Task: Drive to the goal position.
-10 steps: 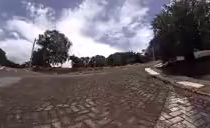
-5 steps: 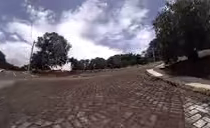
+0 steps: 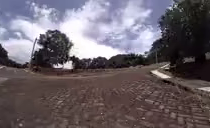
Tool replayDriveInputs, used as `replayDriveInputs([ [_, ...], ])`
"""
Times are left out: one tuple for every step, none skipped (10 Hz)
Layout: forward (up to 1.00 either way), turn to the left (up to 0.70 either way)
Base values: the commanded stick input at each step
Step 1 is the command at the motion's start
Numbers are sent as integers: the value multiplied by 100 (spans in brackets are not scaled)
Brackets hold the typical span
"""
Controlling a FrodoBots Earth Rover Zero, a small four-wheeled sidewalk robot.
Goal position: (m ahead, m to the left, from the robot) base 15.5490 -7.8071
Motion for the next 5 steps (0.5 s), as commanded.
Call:
replayDriveInputs([
  [100, 0],
  [100, 0],
  [100, 0],
  [100, 0],
  [100, 0],
])
